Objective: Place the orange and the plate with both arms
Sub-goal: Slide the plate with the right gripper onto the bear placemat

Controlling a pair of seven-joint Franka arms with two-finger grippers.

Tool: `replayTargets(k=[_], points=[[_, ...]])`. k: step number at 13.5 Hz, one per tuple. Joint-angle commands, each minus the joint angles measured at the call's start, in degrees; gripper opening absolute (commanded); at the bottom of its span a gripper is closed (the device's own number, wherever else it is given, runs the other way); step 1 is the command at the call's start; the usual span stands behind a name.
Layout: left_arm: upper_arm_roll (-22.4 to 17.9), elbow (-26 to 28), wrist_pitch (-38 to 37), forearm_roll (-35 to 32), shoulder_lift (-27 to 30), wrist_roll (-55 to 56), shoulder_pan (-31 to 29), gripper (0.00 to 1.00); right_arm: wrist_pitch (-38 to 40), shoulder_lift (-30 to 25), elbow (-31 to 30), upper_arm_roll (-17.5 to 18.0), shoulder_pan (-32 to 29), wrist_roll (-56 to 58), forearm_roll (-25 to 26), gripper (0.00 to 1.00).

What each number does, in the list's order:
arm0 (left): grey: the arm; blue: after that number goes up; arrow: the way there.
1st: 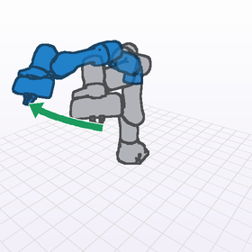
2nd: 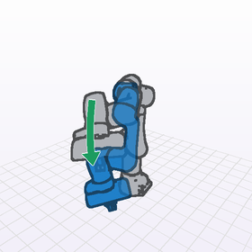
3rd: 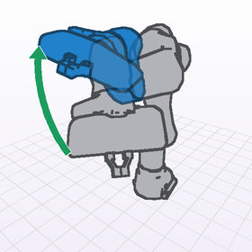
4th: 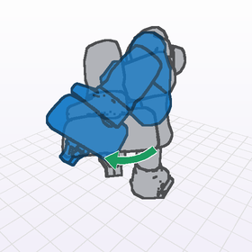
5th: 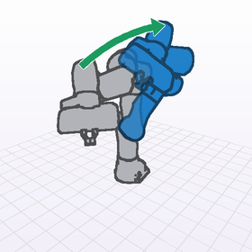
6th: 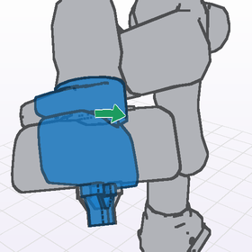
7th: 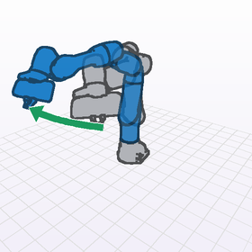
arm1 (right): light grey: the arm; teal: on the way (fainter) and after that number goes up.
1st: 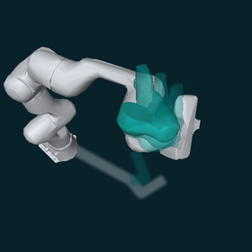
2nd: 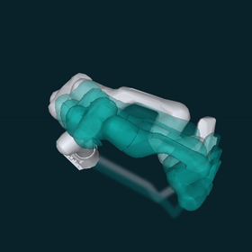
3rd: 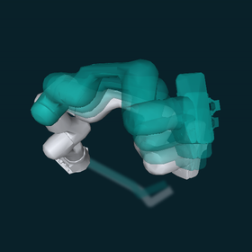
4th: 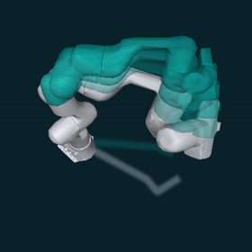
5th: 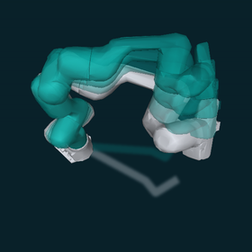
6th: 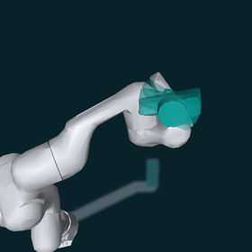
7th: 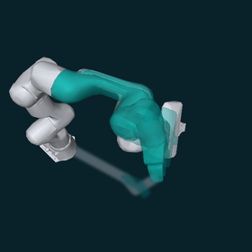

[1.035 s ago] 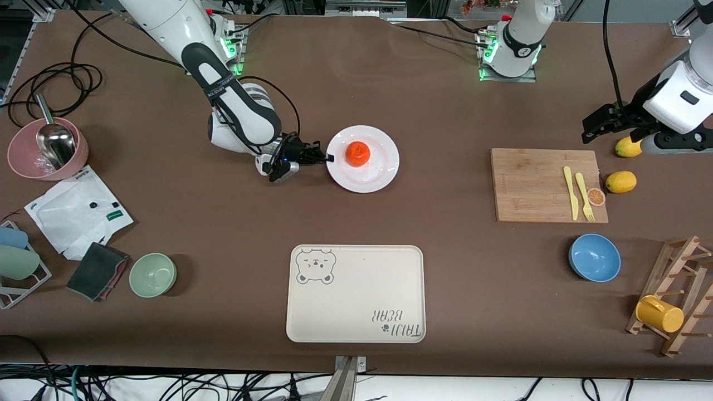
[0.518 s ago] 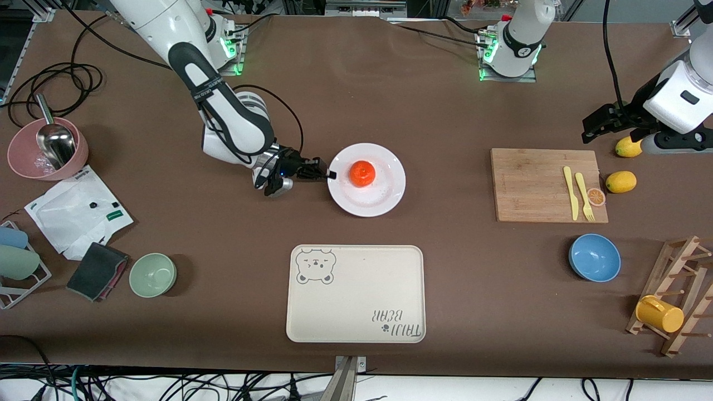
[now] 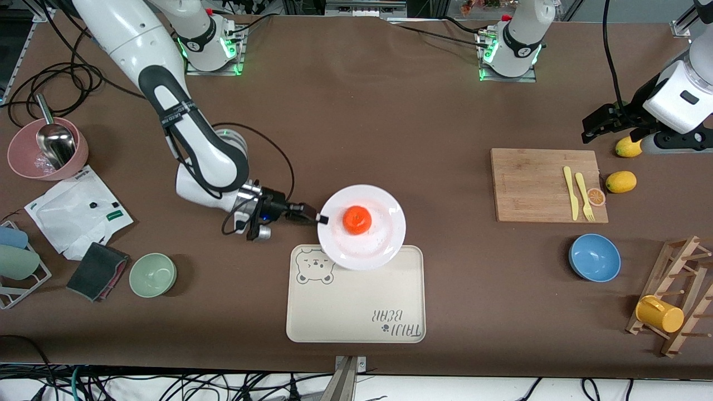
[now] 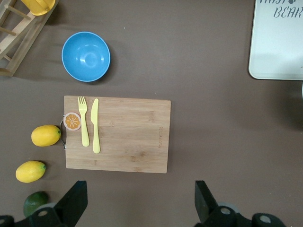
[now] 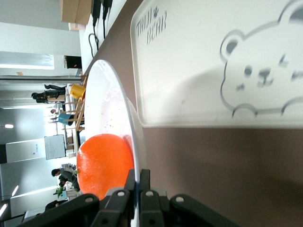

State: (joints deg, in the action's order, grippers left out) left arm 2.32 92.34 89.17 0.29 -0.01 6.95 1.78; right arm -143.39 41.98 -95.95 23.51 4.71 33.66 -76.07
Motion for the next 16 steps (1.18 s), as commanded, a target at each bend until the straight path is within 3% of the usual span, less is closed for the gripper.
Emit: replayTargets(k=[1,5,7,13,14,15,16], points=[[-0.13,-0.93,-0.93,-0.91,0.01,-0.88,-0.02,1.0,1.26,10.37,13.03,0.14,0.13,-2.9,4.79,0.0],[-0.04,-0.84,-1.02,-0.91,0.1,-0.89,-0.11,1.0,1.88,19.44,24.74,-0.13,1.27,-3.78,9.18,0.0],[-0.3,-0.93,-1.02,-0.91,0.1,-0.97,-0.37,1.0,1.62,21.81,27.47,-0.13,1.88,-3.87,11.73,0.0],[0.05,-0.93,-1.02,-1.0,0.01,-0.97,-0.19,1.0,1.09,24.81,31.44,-3.38,5.31,-4.05,12.09,0.0],[-0.04,-0.93,-1.02,-0.91,0.1,-0.97,-0.19,1.0,1.18,24.81,31.44,-3.55,5.22,-4.05,12.09,0.02],[-0.04,-0.93,-1.02,-1.0,0.1,-0.97,-0.19,1.0,1.27,24.73,31.44,-3.9,5.22,-4.05,12.09,0.12],[-0.04,-0.93,-1.02,-1.0,0.1,-0.97,-0.19,1.0,1.44,24.72,31.52,-4.34,5.22,-4.13,12.18,0.34]])
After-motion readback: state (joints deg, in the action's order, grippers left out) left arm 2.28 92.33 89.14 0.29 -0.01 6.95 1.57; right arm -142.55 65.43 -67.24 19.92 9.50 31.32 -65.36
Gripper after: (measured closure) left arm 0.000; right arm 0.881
